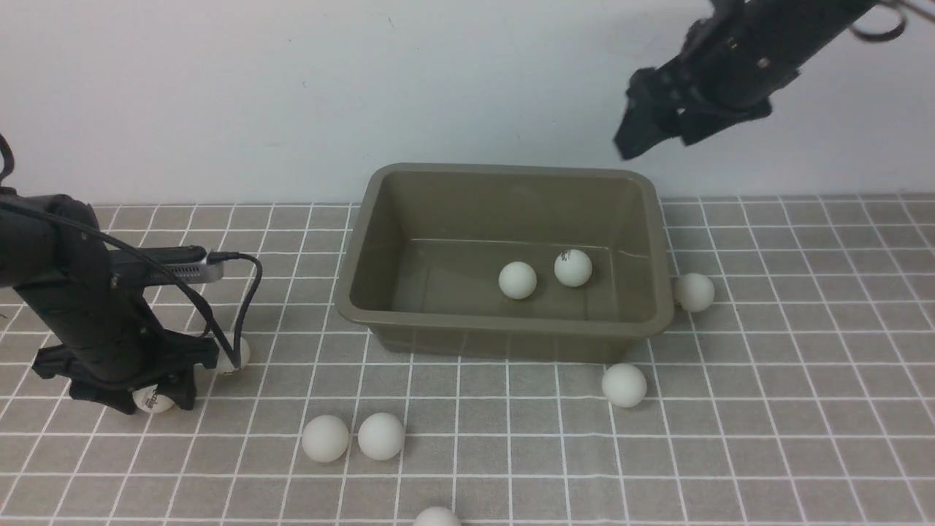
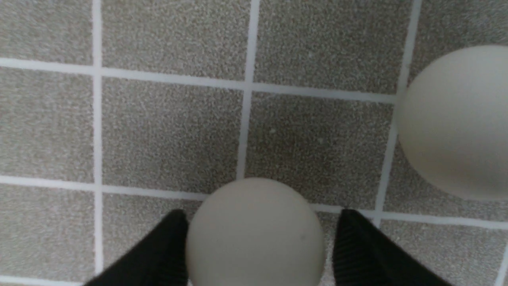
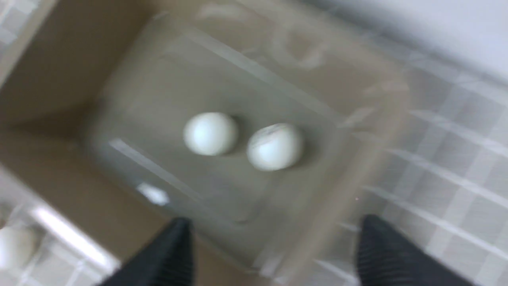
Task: Put the table tennis balls into the box on the grey coffee tablecloth.
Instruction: 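Reach for and grasp a ping pong ball on the table beside the basket, then drop the ball into the bin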
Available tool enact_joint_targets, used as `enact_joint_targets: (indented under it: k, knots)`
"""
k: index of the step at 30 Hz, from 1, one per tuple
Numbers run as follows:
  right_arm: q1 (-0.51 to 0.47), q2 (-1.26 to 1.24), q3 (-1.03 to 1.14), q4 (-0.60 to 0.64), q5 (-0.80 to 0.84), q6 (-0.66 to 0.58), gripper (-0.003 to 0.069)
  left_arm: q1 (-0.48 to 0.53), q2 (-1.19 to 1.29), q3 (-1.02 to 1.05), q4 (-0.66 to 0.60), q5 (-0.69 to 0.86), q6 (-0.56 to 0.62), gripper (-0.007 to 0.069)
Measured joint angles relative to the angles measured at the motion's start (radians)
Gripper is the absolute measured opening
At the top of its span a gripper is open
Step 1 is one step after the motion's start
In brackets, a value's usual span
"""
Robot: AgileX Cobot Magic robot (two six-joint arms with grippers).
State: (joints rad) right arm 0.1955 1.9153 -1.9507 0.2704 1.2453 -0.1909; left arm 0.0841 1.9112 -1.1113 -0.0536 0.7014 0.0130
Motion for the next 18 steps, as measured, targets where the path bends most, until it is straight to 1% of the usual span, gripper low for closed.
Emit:
enact_joint_targets:
  k: [1,3,4,5,7,8,10,11,13,15,16,17,18]
  knots:
    - [-0.015,-0.006,-0.001,-0.003,0.000,0.000,0.0406,0.000,0.000,-0.005,0.000,0.001,0.003,0.0335]
    - [-0.075,-0.024,-0.006,-0.005,0.003,0.001,0.0267,0.000,0.000,-0.022,0.000,0.030,0.007,0.0348]
    - [-0.081,-0.024,-0.006,-0.005,0.003,0.001,0.0242,0.000,-0.001,-0.031,0.000,0.050,0.008,0.0349]
    - [-0.129,-0.026,0.004,-0.005,0.003,0.003,0.0158,0.000,-0.009,-0.050,0.000,0.090,0.011,0.0349]
    - [-0.171,-0.026,0.028,-0.006,0.002,0.021,0.0072,-0.003,-0.044,-0.106,-0.013,0.192,0.015,0.0349]
    - [-0.220,-0.026,0.078,-0.012,0.002,0.063,0.0023,-0.012,-0.082,-0.150,-0.038,0.238,0.024,0.0349]
    - [-0.241,-0.026,0.112,-0.017,0.002,0.078,0.0008,-0.030,-0.115,-0.191,-0.070,0.258,0.044,0.0349]
    - [-0.261,-0.026,0.182,-0.028,0.000,0.083,0.0002,-0.061,-0.147,-0.238,-0.127,0.261,0.075,0.0349]
    - [-0.263,-0.026,0.249,-0.026,-0.021,0.079,0.0017,-0.115,-0.169,-0.299,-0.196,0.256,0.096,0.0349]
    - [-0.257,-0.025,0.333,0.016,-0.111,0.077,0.0074,-0.183,-0.167,-0.360,-0.265,0.234,0.115,0.0349]
    - [-0.257,-0.025,0.333,0.016,-0.111,0.077,0.0074,-0.190,-0.165,-0.366,-0.270,0.232,0.118,0.0349]
    - [-0.251,-0.023,0.382,0.057,-0.188,0.074,0.0138,-0.244,-0.143,-0.410,-0.288,0.221,0.144,0.0349]
    - [-0.247,-0.019,0.404,0.080,-0.230,0.070,0.0187,-0.276,-0.121,-0.435,-0.289,0.218,0.155,0.0349]
